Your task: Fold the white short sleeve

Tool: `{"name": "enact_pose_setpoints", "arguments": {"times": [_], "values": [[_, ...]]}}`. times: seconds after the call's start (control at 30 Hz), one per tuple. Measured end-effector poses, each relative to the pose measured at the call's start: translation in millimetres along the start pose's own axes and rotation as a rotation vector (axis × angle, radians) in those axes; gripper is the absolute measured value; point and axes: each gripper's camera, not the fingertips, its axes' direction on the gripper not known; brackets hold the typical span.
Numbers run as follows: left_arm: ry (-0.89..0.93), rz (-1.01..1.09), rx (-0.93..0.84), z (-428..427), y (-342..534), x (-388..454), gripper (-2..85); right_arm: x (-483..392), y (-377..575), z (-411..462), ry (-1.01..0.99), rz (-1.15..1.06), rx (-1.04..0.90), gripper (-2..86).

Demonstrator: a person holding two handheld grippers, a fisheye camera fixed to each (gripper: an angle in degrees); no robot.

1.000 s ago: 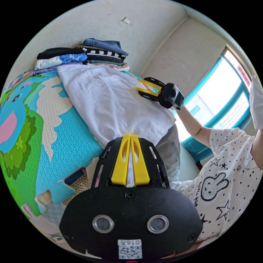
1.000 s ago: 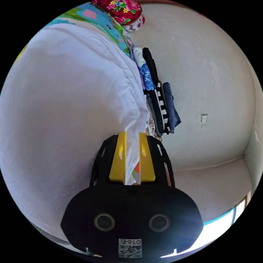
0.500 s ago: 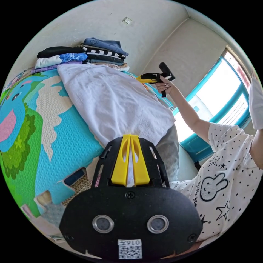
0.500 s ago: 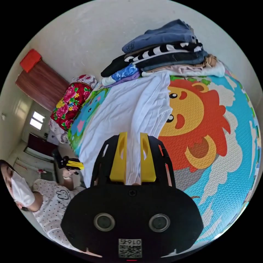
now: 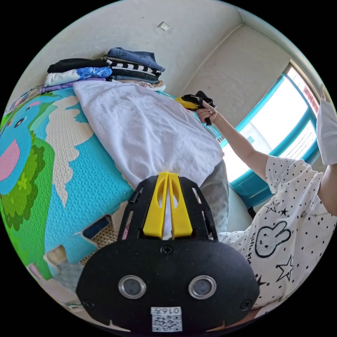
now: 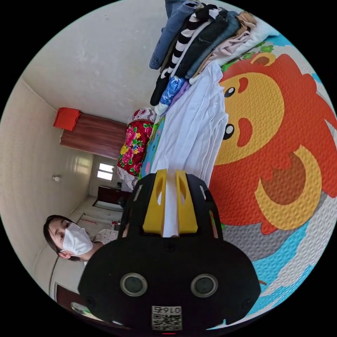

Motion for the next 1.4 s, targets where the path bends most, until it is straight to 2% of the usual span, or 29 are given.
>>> {"name": "enact_pose_setpoints", "arguments": {"times": [0.23,0.37,0.5,0.67,0.87,1.07,1.3,1.4], "values": [[0.011,-0.003,-0.002,-1,-2,-4,-1.0,62,44,9,0.341,-0.020,-0.003,0.4],[0.010,-0.003,0.001,-1,-3,-5,-1.0,91,56,11,0.411,0.013,0.092,0.4],[0.006,-0.005,0.001,-1,-5,-6,-1.0,99,44,27,0.423,-0.051,0.177,0.8],[0.002,-0.010,0.000,-2,-7,-6,-1.0,127,-11,90,0.340,-0.102,0.133,2.4],[0.006,-0.018,0.006,-3,-9,-9,-1.0,174,-61,179,0.583,-0.055,0.019,6.5],[0.016,-0.023,0.005,-4,-12,-12,-1.0,209,-76,232,0.725,-0.015,-0.001,7.6],[0.047,-0.028,0.008,-6,-14,-19,-1.0,232,-67,268,0.745,-0.011,-0.024,7.4],[0.049,-0.028,0.015,-7,-15,-19,-1.0,236,-62,278,0.733,-0.006,0.007,4.2]]}}
